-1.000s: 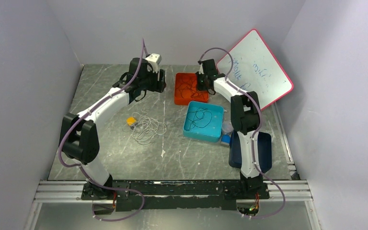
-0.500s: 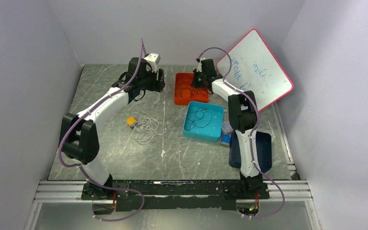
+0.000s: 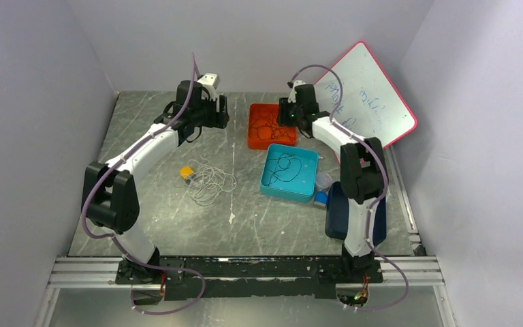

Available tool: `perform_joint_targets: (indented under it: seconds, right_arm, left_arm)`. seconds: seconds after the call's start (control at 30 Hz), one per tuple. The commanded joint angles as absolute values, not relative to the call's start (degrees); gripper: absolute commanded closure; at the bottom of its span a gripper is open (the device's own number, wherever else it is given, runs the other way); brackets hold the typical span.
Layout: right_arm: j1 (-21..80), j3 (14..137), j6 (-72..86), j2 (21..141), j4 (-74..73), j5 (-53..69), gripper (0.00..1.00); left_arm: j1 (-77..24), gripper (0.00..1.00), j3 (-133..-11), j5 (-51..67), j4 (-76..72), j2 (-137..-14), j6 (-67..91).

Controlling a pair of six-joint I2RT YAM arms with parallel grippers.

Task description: Untangle the cables

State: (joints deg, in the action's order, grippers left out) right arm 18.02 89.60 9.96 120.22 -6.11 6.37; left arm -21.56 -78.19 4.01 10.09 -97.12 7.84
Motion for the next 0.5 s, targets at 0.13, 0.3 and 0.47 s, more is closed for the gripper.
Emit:
perform_joint_targets:
  seconds: [0.13,0.3,0.47]
  right_arm:
    - [18.0,81.0,9.2,104.9,-1.6,6.0,0.5]
    - [18.0,72.9,9.9,97.4,-1.3,7.3,0.49]
    - [19.0,64.9,12.5,90.3,-1.3,9.5,0.49]
  left_arm:
    - [-21.0,0.25,-77.0,1.9,11.0,-91.1,10.8]
    - [-20.6,0.25,-71.0,2.0,12.9,-85.9,13.4]
    - [-20.6,0.25,-63.6,2.7,14.9,-81.1,16.9]
